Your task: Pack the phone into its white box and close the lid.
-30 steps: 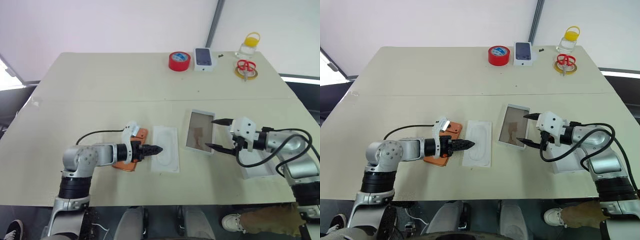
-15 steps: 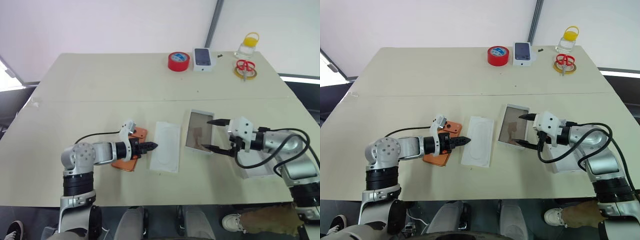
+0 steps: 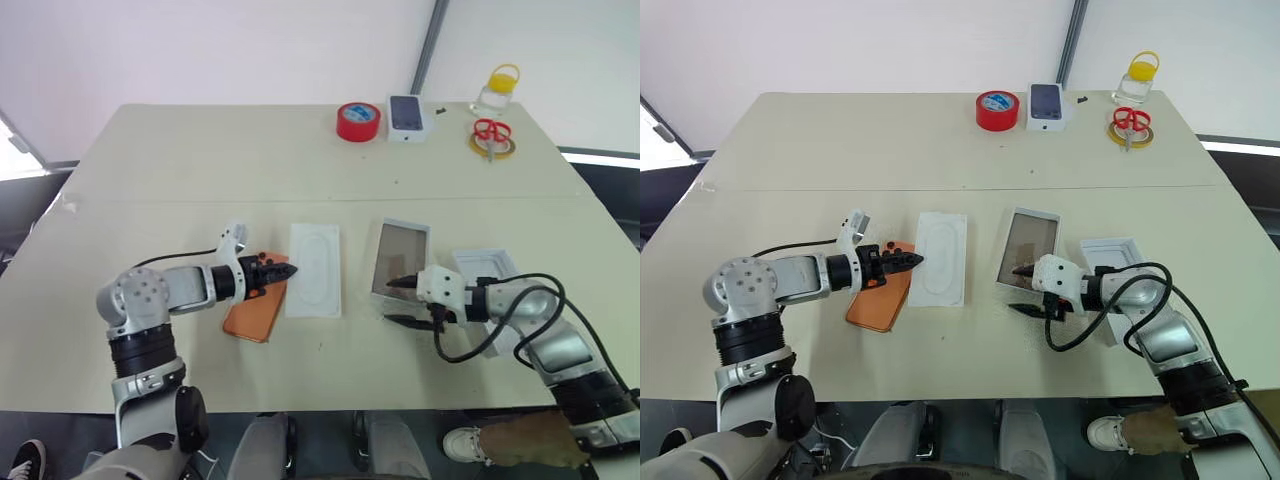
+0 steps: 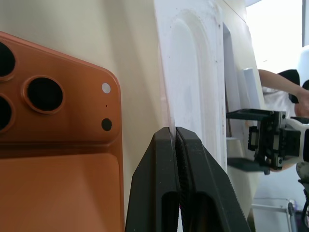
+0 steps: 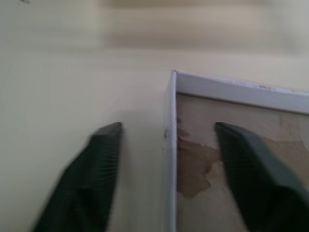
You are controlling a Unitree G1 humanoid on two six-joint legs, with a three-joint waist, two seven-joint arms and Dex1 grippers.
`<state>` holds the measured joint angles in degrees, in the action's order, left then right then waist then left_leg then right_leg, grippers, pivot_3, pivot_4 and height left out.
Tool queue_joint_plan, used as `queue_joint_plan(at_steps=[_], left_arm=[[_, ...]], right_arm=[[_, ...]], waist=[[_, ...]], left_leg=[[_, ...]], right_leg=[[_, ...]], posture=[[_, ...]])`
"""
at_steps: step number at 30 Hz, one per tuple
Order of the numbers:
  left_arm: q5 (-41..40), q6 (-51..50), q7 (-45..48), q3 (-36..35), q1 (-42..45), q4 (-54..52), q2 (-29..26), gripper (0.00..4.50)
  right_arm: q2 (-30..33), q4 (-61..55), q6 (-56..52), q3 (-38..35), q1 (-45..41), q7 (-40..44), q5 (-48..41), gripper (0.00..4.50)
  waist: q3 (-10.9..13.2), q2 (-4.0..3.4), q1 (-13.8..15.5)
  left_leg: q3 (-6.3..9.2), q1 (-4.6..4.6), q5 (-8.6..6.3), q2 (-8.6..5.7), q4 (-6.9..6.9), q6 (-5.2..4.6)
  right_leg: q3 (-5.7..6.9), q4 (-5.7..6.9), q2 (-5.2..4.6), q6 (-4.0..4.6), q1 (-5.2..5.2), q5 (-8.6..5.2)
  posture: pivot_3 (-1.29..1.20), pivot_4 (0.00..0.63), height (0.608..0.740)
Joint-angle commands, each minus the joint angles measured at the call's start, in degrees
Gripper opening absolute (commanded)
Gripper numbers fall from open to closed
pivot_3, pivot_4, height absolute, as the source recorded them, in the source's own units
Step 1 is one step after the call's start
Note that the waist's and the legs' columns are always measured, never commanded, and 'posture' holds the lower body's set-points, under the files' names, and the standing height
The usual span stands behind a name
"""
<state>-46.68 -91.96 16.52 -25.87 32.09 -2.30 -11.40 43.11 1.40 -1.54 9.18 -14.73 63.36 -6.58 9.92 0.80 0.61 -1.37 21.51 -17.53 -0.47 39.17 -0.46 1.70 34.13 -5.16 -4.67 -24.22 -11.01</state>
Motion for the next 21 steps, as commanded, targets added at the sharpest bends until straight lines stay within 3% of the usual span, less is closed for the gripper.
queue_joint_plan(at_steps=[1,3,4,11,21], left_arm=[[-0.5,0.2,-0.7,-2.8,2.5,-1.0,0.8,0.00],[-2.8,-0.4,-1.2,-5.7,4.4,-0.1,2.0,0.00],[-4.4,-0.5,-1.3,-6.2,5.1,0.1,2.2,0.00],[-8.5,-0.5,-3.5,-5.6,6.4,2.3,0.9,0.00],[-5.6,-0.4,-5.4,-2.5,4.3,0.4,4.1,0.00]], right_arm=[[0.2,-0.5,0.8,-0.7,-0.8,0.8,-0.7,1.02],[-0.7,-1.3,-0.4,-0.8,-0.9,0.7,-1.8,0.08],[-1.0,-1.6,-0.9,-0.7,-1.0,0.8,-2.1,0.03],[-3.0,-3.5,0.3,2.1,-1.3,2.3,-1.4,0.03],[-5.3,-7.6,1.0,5.8,-1.5,2.6,-0.8,0.03]], waist=[[0.0,0.02,0.0],[0.0,0.05,0.1],[0.0,0.06,0.0],[0.0,0.06,-0.1],[0.0,0.09,0.1]], left_leg=[[0.00,0.00,0.00,0.00,0.00,0.00],[0.00,0.01,0.00,0.00,0.00,0.00],[0.01,0.01,0.00,0.00,0.00,0.01],[0.01,0.00,0.00,0.01,-0.01,0.01],[0.01,0.01,0.06,-0.01,-0.01,0.12]], right_leg=[[0.00,0.00,0.00,0.00,0.00,0.00],[0.00,-0.01,0.00,0.01,0.00,0.00],[0.01,0.00,0.00,0.00,0.00,0.00],[0.00,0.00,0.01,-0.14,0.00,0.08],[0.00,-0.01,-0.01,-0.14,-0.01,0.09]], posture=[[0.00,0.150,0.740],[0.00,0.150,0.740],[0.00,0.150,0.740],[0.00,0.150,0.740],[0.00,0.150,0.740]])
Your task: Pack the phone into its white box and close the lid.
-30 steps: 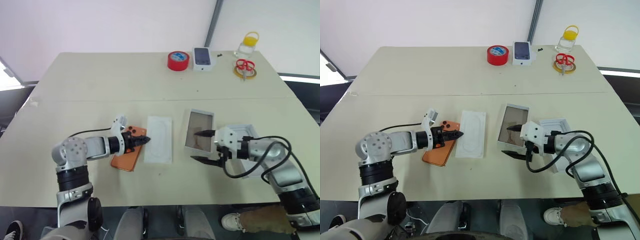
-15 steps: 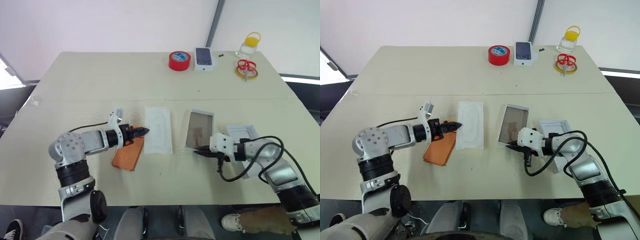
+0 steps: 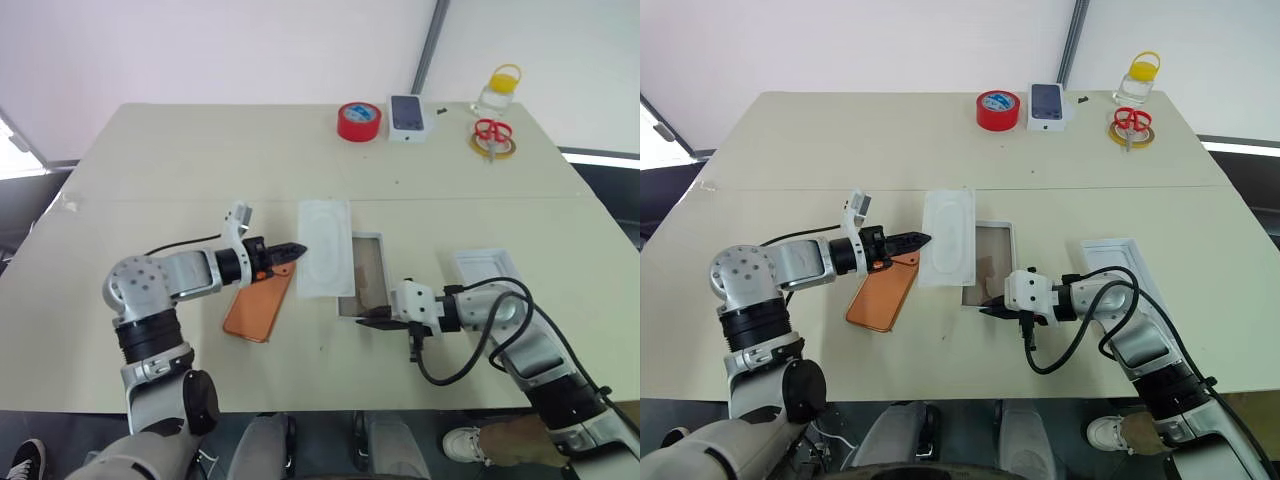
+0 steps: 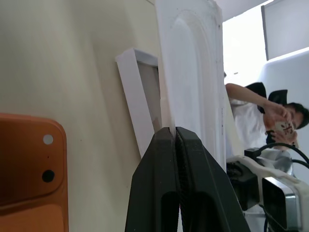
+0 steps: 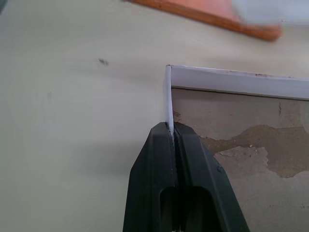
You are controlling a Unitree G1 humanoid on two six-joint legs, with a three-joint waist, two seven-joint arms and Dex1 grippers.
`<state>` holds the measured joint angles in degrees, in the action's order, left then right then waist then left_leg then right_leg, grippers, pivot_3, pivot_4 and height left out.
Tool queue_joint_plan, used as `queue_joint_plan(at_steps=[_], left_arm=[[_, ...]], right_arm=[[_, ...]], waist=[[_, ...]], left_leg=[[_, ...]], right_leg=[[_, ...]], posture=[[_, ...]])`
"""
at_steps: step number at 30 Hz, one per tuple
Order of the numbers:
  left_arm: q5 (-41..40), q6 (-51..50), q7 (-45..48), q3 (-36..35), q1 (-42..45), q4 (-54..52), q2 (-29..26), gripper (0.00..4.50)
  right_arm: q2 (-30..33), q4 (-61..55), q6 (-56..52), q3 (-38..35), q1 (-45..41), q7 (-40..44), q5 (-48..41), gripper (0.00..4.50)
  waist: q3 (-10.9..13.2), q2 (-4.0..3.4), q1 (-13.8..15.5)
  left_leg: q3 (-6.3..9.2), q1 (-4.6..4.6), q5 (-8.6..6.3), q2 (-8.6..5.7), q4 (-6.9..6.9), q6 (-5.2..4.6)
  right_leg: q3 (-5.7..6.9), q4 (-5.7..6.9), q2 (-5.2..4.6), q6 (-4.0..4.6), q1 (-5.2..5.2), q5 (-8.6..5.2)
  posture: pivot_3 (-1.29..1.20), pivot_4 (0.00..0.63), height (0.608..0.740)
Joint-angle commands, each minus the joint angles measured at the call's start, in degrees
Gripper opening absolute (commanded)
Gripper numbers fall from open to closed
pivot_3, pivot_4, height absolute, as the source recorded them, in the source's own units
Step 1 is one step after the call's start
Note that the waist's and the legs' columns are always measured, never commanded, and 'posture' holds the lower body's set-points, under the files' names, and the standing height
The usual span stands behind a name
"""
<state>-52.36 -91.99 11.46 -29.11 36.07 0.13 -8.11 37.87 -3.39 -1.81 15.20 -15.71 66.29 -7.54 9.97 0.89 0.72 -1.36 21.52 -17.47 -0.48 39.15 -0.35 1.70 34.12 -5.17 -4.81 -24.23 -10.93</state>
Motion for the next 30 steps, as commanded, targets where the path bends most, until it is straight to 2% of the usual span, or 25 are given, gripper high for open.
queue_joint_plan(at_steps=[1,3,6,11,14,17,21,28,30], left_arm=[[0.0,-0.4,-0.4,0.8,0.3,-2.2,1.3,0.00],[0.7,-0.3,-1.1,0.9,0.2,-2.4,2.3,0.00],[1.6,0.8,-1.9,1.0,0.0,-2.4,3.4,0.00],[2.8,1.6,-2.0,2.2,-0.2,-2.5,4.6,0.00],[3.9,2.3,-2.4,3.4,-0.2,-2.4,6.0,0.00],[5.1,4.1,-3.2,4.4,0.7,-1.2,8.0,0.00],[6.6,4.8,-3.8,7.0,-0.3,-1.8,9.8,0.00],[5.6,3.9,-2.8,6.9,-0.4,-2.3,10.3,0.00],[6.2,4.2,-3.1,7.7,-0.4,-2.7,10.4,0.65]], right_arm=[[0.1,-2.8,1.5,-0.2,-0.4,-0.2,0.2,0.03],[0.2,-3.0,1.0,-0.6,-0.1,-0.2,-0.4,0.03],[0.5,-3.4,-0.4,-1.5,0.2,-0.3,-1.4,0.87],[3.3,-6.4,-4.4,-7.5,1.8,-0.7,-6.0,3.40],[7.2,-6.6,-5.5,-12.6,3.9,0.0,-8.2,3.40],[9.3,-1.3,-2.6,-16.9,3.9,-1.2,-7.1,3.40],[8.9,1.8,-0.2,-16.8,3.1,-2.1,-5.9,3.40],[8.6,3.6,2.2,-16.1,2.8,-2.4,-4.4,3.40],[8.3,4.2,2.6,-16.1,2.3,-2.7,-4.3,3.45]], waist=[[0.0,0.00,0.0],[0.0,0.00,-0.1],[0.0,0.00,-0.1],[0.0,0.01,0.0],[0.0,0.03,0.2],[0.1,0.21,0.0],[0.1,0.27,0.0],[0.1,0.27,0.0],[0.1,0.27,0.0]], left_leg=[[0.00,0.00,0.00,0.00,0.00,0.00],[0.00,0.00,0.00,0.00,0.00,0.00],[0.01,0.00,0.00,0.00,-0.01,0.00],[0.00,0.01,0.00,0.00,0.00,0.00],[0.01,0.04,-0.01,-0.04,0.00,-0.01],[0.01,0.03,-0.01,0.00,-0.01,-0.03],[-0.02,0.04,-0.01,-0.01,-0.01,-0.03],[-0.01,0.03,-0.01,0.01,-0.03,-0.03],[-0.01,0.03,-0.01,0.01,-0.03,-0.03]], right_leg=[[0.00,0.00,0.00,0.00,0.00,0.00],[0.00,0.00,0.00,0.01,0.00,0.00],[0.00,0.00,0.01,0.01,0.00,0.00],[0.00,-0.01,0.00,0.07,0.00,-0.04],[0.01,-0.04,-0.04,0.16,0.00,-0.09],[0.01,-0.05,-0.01,0.17,0.00,-0.10],[0.00,-0.06,-0.01,0.18,0.00,-0.11],[0.01,-0.05,0.02,0.16,-0.02,-0.10],[0.00,-0.06,0.01,0.17,-0.01,-0.10]], posture=[[0.00,0.150,0.740],[0.00,0.150,0.740],[0.00,0.150,0.740],[0.00,0.150,0.740],[0.00,0.150,0.740],[0.00,0.150,0.740],[0.00,0.150,0.740],[0.00,0.150,0.740],[0.00,0.150,0.740]])
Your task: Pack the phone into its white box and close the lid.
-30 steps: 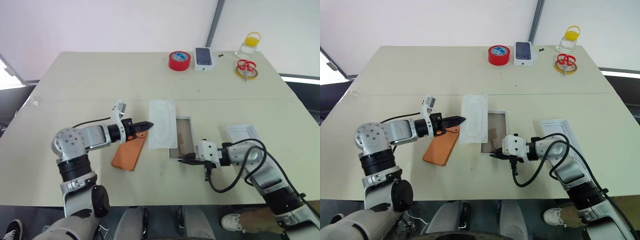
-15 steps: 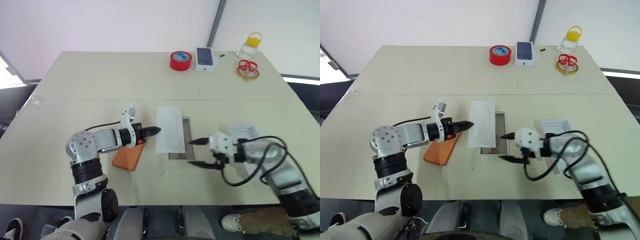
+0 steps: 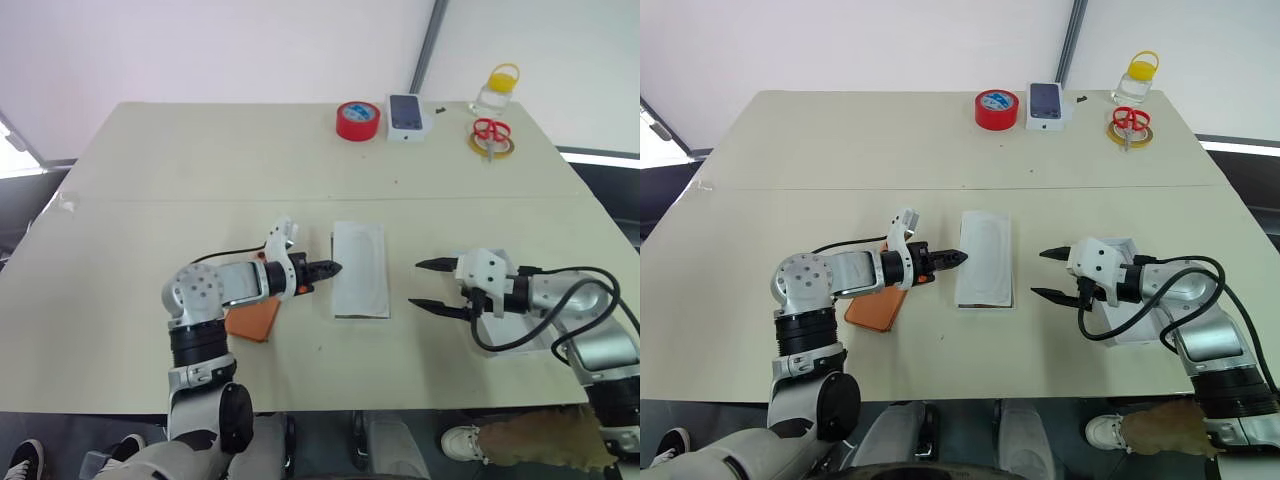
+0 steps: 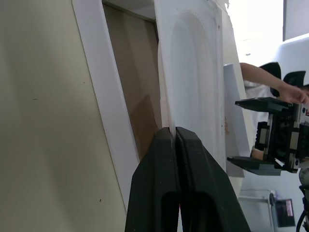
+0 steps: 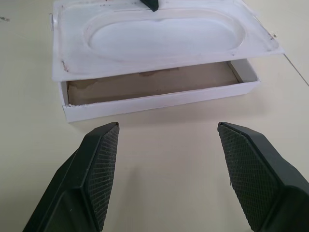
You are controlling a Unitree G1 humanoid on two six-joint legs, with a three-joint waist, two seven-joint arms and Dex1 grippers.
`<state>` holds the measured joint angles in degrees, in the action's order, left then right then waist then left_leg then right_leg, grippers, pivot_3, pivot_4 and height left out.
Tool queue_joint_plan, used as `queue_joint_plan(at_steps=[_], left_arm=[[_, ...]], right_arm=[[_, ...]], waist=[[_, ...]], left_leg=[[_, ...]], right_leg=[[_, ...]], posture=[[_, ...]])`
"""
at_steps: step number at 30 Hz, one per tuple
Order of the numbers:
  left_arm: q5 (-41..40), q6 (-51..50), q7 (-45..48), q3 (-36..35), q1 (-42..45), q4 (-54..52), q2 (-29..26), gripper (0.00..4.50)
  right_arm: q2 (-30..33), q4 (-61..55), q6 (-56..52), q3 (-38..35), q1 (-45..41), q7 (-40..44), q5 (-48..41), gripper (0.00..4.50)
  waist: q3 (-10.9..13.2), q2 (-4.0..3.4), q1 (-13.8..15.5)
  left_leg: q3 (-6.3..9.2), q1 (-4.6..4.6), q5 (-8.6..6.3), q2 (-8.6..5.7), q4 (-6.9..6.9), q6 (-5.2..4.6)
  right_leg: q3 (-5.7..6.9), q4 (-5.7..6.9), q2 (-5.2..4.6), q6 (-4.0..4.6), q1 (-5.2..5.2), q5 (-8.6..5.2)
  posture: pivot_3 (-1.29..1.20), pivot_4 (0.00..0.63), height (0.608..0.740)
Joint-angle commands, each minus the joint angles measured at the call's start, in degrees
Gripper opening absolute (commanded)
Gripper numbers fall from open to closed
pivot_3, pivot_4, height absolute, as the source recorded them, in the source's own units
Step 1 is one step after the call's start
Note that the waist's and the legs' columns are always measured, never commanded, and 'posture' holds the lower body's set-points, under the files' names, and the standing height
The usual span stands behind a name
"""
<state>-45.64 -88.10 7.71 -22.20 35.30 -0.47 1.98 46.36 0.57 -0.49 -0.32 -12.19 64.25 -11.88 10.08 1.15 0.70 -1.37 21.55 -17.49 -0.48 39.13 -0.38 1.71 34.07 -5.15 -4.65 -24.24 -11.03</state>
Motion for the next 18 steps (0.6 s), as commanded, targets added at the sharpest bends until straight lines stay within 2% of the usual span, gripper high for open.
queue_joint_plan(at_steps=[1,4,5,7,10,14,16,18], left_arm=[[-0.4,0.4,0.4,0.8,0.4,-2.2,0.4,0.93],[-0.6,0.3,0.5,0.5,0.7,-3.0,0.3,2.35],[-0.4,0.5,0.4,0.8,0.8,-3.4,0.0,2.64],[-0.6,0.6,0.6,0.7,1.0,-4.1,-0.1,2.64],[-2.6,-0.4,-0.1,-3.5,3.1,-4.1,1.8,2.64],[-1.8,-0.4,2.1,0.9,2.6,-7.3,-1.9,2.64],[-0.3,4.6,5.3,5.4,1.0,-10.3,-6.1,2.75],[4.9,14.9,11.5,12.9,-2.0,-13.5,-13.6,2.75]], right_arm=[[-0.3,0.5,1.5,-0.6,-1.4,-0.8,0.2,3.45],[-0.7,1.2,2.1,-0.4,-1.5,-1.1,0.5,3.45],[-0.8,1.4,2.2,-0.3,-1.5,-1.1,0.6,3.45],[-1.0,1.6,2.5,-0.1,-1.6,-1.5,0.7,3.45],[-2.1,1.2,1.9,-0.1,-3.0,-2.4,0.1,3.45],[-4.8,1.0,-1.8,-0.5,-6.5,-4.5,-1.5,3.45],[-7.3,1.4,-5.2,-0.9,-9.0,-6.8,-2.9,2.91],[-9.0,0.0,-6.5,0.3,-9.5,-7.7,-2.7,2.21]], waist=[[0.0,0.01,0.0],[0.0,0.01,0.0],[0.0,0.01,0.0],[0.0,0.01,0.0],[0.0,0.03,0.0],[0.0,0.03,-0.1],[0.0,0.03,-0.3],[0.0,0.01,-0.4]], left_leg=[[0.00,0.01,0.00,0.00,0.00,0.00],[0.00,0.01,0.00,-0.01,0.01,0.00],[0.00,0.01,0.00,-0.01,0.01,0.00],[0.00,0.00,0.00,-0.01,0.01,0.00],[0.01,0.00,0.00,0.00,0.01,0.00],[0.01,0.00,0.00,0.01,0.00,0.00],[0.01,-0.01,0.00,0.04,-0.02,0.01],[0.01,-0.02,0.01,0.07,-0.04,0.03]], right_leg=[[0.00,0.00,0.00,0.00,0.00,0.00],[0.00,0.00,-0.01,0.00,0.00,0.00],[0.00,0.00,-0.01,0.00,0.00,0.00],[0.00,0.00,-0.01,0.00,0.00,0.00],[0.00,0.00,0.00,0.00,0.00,0.00],[0.00,0.01,0.01,0.00,-0.01,0.00],[-0.01,0.01,0.04,0.00,-0.01,0.01],[-0.01,0.03,0.05,0.00,-0.04,0.01]], posture=[[0.00,0.150,0.740],[0.00,0.150,0.740],[0.00,0.150,0.740],[0.00,0.150,0.740],[0.00,0.150,0.740],[0.00,0.150,0.740],[0.00,0.150,0.740],[0.00,0.150,0.740]])
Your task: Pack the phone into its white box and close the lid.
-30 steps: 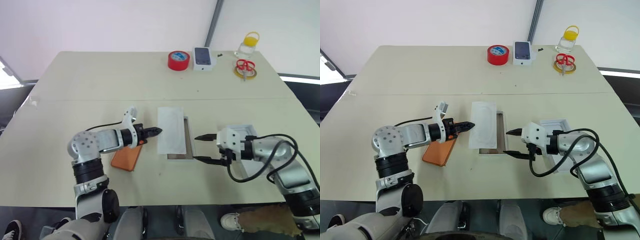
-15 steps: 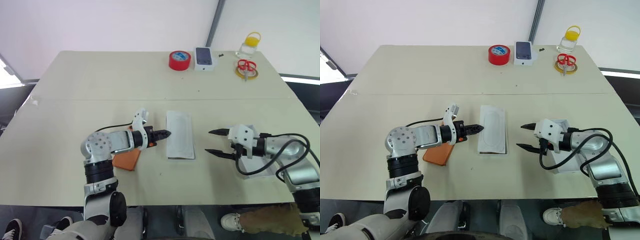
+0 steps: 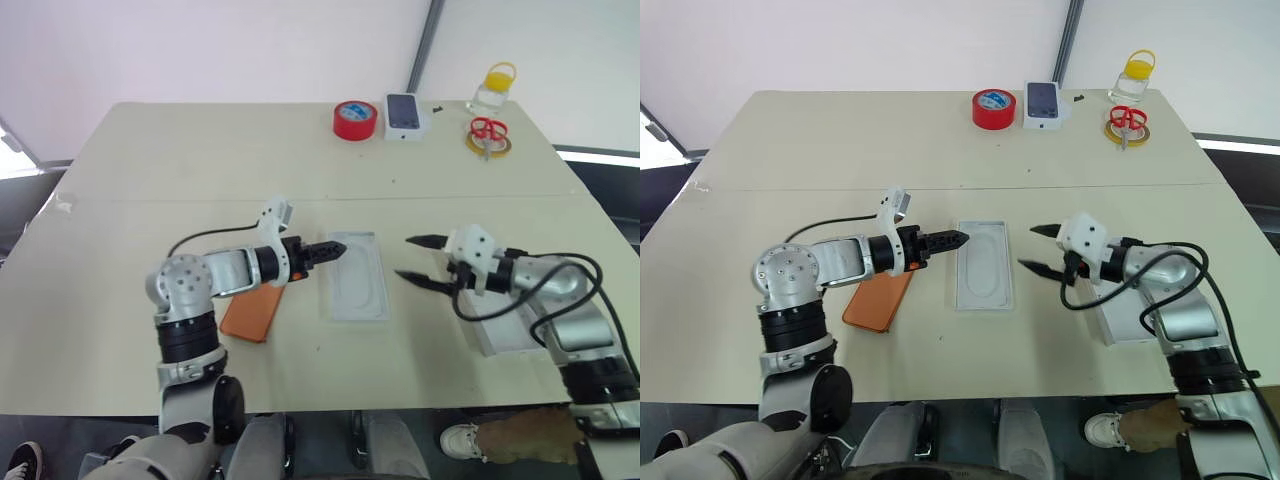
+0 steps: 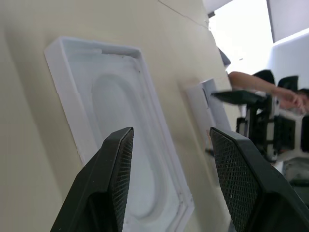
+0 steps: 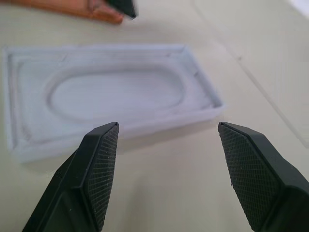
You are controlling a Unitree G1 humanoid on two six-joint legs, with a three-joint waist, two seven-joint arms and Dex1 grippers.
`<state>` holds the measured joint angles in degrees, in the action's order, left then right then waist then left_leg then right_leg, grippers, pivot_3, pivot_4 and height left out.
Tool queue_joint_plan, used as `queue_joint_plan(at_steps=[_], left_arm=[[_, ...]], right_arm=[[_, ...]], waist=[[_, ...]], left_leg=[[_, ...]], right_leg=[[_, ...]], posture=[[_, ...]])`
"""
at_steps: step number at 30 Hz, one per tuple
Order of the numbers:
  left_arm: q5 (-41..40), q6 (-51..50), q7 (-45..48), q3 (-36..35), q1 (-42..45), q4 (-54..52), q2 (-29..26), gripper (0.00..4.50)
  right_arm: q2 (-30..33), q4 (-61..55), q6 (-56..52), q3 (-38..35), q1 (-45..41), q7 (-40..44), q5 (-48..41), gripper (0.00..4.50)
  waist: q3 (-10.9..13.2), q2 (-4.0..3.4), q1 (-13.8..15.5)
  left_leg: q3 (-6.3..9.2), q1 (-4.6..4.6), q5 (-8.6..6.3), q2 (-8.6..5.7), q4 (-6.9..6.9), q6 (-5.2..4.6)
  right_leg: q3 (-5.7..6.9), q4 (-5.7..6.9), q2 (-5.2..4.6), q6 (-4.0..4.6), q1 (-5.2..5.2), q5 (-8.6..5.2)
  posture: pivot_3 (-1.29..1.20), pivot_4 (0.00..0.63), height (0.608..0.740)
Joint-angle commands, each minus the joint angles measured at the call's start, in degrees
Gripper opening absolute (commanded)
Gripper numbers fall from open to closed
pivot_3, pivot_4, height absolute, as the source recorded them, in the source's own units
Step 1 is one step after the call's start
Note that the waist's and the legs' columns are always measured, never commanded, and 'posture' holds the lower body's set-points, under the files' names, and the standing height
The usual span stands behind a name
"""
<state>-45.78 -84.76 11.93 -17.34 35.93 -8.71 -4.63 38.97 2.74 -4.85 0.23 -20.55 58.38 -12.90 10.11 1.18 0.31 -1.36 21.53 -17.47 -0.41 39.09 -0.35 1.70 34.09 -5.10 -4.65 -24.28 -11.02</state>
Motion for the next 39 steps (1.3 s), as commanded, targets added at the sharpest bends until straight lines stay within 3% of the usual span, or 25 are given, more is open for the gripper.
queue_joint_plan(at_steps=[1,4,5,9,12,23,33,36,39], left_arm=[[6.7,16.6,10.0,9.3,-4.1,-5.8,-9.3,2.75],[9.5,25.5,14.4,9.9,-6.8,-4.1,-14.3,2.75],[10.5,28.4,15.4,9.7,-7.5,-3.4,-15.4,2.75],[10.8,30.7,17.1,6.8,-8.7,1.6,-19.1,2.75],[6.7,25.0,20.3,3.7,-10.3,5.1,-23.0,2.75],[7.0,23.3,28.7,5.3,-15.4,7.7,-33.0,2.75],[4.7,16.8,36.8,6.8,-14.5,16.8,-38.0,2.75],[4.7,16.5,38.6,7.6,-13.3,19.7,-38.3,2.75],[5.8,17.0,40.8,10.5,-12.5,21.3,-38.5,2.75]], right_arm=[[-2.3,-2.8,-2.1,0.9,-1.0,-2.3,-0.7,1.67],[-4.8,-4.3,-1.9,4.7,-0.8,-4.6,2.7,0.12],[-5.8,-4.8,-1.9,5.8,-0.8,-5.5,3.4,0.05],[-8.8,-5.1,-4.7,10.2,-2.0,-8.5,7.2,0.05],[-8.4,-3.4,-4.9,14.6,-4.4,-9.7,13.2,0.05],[-5.5,-1.0,-1.6,24.5,-6.8,-8.0,26.7,0.05],[-13.7,-4.7,-12.4,14.4,-14.7,-11.4,17.4,0.05],[-16.5,-8.8,-18.8,14.9,-15.6,-10.2,14.4,0.05],[-19.2,-11.5,-25.8,20.3,-16.4,-9.7,15.5,0.05]], waist=[[0.0,-0.03,-0.1],[0.0,-0.04,0.3],[0.0,-0.05,0.3],[0.0,-0.06,0.4],[0.0,-0.06,0.2],[0.0,-0.01,-0.1],[0.0,-0.04,-1.1],[0.0,-0.04,-1.1],[0.0,-0.06,-1.0]], left_leg=[[-0.01,0.01,0.01,0.01,-0.04,0.03],[0.00,0.04,0.07,0.03,-0.11,0.13],[-0.01,0.05,0.07,0.02,-0.10,0.13],[-0.01,0.11,0.07,0.00,-0.06,0.13],[-0.01,0.15,0.06,-0.01,-0.04,0.11],[0.01,0.19,0.05,0.02,-0.03,0.08],[0.01,0.19,0.05,0.08,-0.07,0.08],[0.03,0.17,0.05,0.10,-0.13,0.08],[0.04,0.17,0.05,0.10,-0.14,0.08]], right_leg=[[-0.01,0.00,0.01,0.02,-0.03,0.00],[0.00,-0.01,0.00,0.08,-0.09,-0.01],[0.00,-0.02,-0.03,0.10,-0.10,-0.01],[0.01,-0.03,-0.07,0.13,-0.13,0.00],[0.01,-0.02,-0.07,0.13,-0.18,0.00],[0.05,0.01,-0.04,0.11,-0.24,0.00],[0.06,0.08,0.01,0.08,-0.29,0.02],[0.08,0.09,0.01,0.08,-0.29,0.03],[0.08,0.12,0.01,0.07,-0.29,0.04]], posture=[[0.00,0.150,0.740],[0.00,0.150,0.740],[0.00,0.150,0.740],[0.00,0.150,0.740],[0.00,0.150,0.740],[0.00,0.150,0.740],[0.00,0.150,0.740],[0.00,0.150,0.740],[0.00,0.150,0.740]])
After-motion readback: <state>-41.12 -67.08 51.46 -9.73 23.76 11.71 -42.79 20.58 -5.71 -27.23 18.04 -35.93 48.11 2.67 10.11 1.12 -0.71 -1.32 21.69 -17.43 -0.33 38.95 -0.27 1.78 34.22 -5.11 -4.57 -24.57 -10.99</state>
